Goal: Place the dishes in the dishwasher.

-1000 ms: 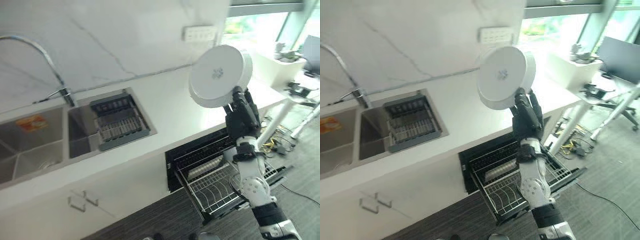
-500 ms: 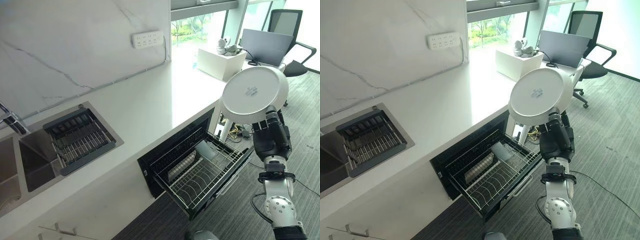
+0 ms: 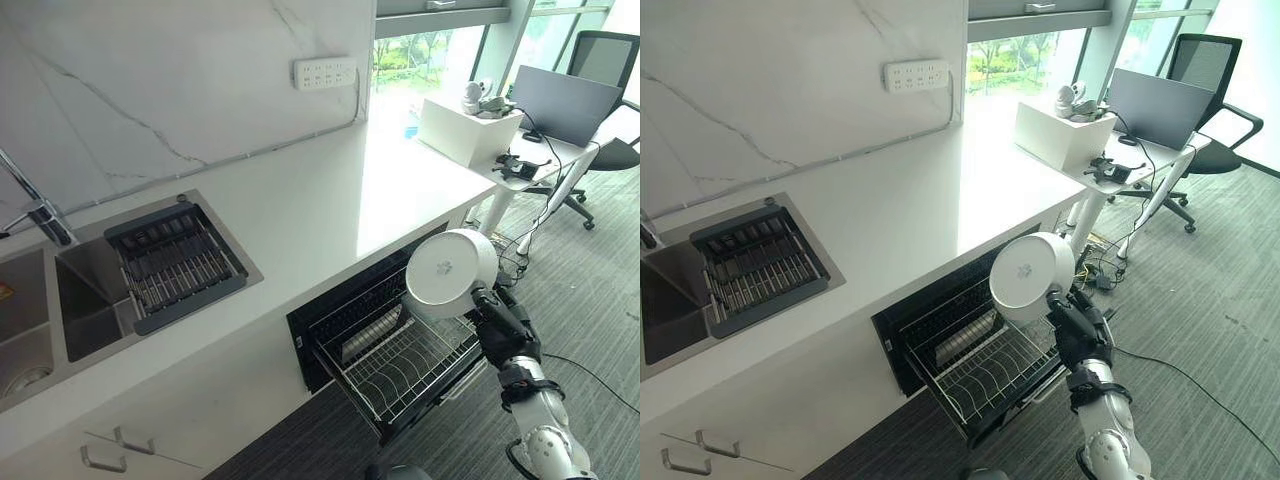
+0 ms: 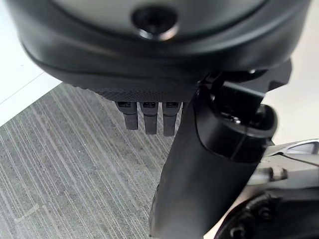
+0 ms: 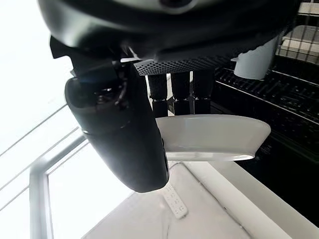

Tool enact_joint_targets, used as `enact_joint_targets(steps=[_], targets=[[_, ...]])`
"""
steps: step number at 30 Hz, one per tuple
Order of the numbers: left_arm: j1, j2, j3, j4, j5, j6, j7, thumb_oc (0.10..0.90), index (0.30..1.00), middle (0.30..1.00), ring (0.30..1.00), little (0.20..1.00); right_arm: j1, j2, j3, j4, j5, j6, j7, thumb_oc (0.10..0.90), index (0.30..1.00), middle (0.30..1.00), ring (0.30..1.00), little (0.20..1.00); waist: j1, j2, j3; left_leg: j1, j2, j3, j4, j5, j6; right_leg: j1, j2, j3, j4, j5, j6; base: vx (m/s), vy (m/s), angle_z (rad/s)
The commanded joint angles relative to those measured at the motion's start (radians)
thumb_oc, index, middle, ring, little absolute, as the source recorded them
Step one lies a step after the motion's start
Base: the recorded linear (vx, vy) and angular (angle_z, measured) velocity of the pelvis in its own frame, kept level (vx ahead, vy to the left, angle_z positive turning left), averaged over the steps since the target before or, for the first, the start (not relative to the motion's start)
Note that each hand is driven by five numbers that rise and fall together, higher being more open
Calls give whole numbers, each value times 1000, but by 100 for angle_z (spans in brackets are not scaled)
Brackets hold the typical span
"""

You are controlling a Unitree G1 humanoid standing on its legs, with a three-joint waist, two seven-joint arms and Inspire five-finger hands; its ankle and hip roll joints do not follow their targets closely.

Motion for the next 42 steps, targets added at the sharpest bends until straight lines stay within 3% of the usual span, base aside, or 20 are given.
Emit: enact_joint_targets(steps=[1, 6, 12, 13, 14, 21, 33, 42], targets=[[-65, -24, 6, -37, 26, 13, 21, 800, 900, 900, 900, 900, -118, -16, -55, -85, -69, -107, 44, 400, 300, 300, 300, 300, -5, 1, 27, 75, -2, -73, 61, -174, -33, 29, -61, 3, -19, -36, 129, 28, 23, 18], [-64, -18, 15, -49, 37, 27, 15, 800, 900, 900, 900, 900, -101, 6, -9, 8, -183, -105, 30, 400, 300, 300, 300, 300, 3, 3, 33, 73, -11, -86, 61, -177, -27, 33, -67, -3, -19, -36, 131, 29, 10, 11], [-72, -11, 3, -60, 25, 49, 21, 800, 900, 900, 900, 900, -134, -5, 70, 147, -408, -110, -67, 400, 300, 300, 300, 300, 27, 1, 46, 67, -17, -100, 61, -179, -22, 37, -76, -19, -19, -35, 132, 22, -8, 7], [-74, -16, -1, -64, 22, 13, 123, 800, 900, 900, 900, 900, -152, -7, 92, 179, -464, -95, -115, 400, 300, 300, 300, 300, 39, -1, 48, 61, -20, -110, 61, -182, -20, 36, -76, -24, -19, -37, 133, 47, -31, 24], [-80, -6, 9, -69, 16, 9, 158, 800, 900, 900, 900, 900, -164, -5, 113, 214, -493, -91, -154, 400, 300, 300, 300, 300, 47, -3, 50, 58, -22, -115, 61, -183, -20, 37, -77, -26, -19, -39, 133, 45, -27, 24], [-90, 13, 28, -91, -2, -21, 200, 800, 900, 900, 900, 900, -243, -44, 189, 354, -754, -40, -253, 400, 300, 300, 300, 300, 90, 2, 63, 52, -23, -139, 61, -178, -23, 54, -84, -52, -19, -41, 131, 33, 5, 15], [-109, 52, 37, -88, -9, -21, 227, 800, 900, 900, 900, 900, -367, -139, 275, 480, -966, 50, -335, 400, 300, 300, 300, 300, 159, -18, 81, 40, -29, -176, 61, -175, -16, 83, -91, -96, -19, -39, 133, 32, -20, 20], [-162, 90, 1, -56, 7, 11, 282, 800, 900, 900, 900, 900, -436, -131, 362, 627, -1045, 146, -414, 400, 300, 300, 300, 300, 202, -26, 127, 2, -23, -219, 61, -153, -4, 80, -74, -117, -19, -20, 129, 17, -59, 26]])
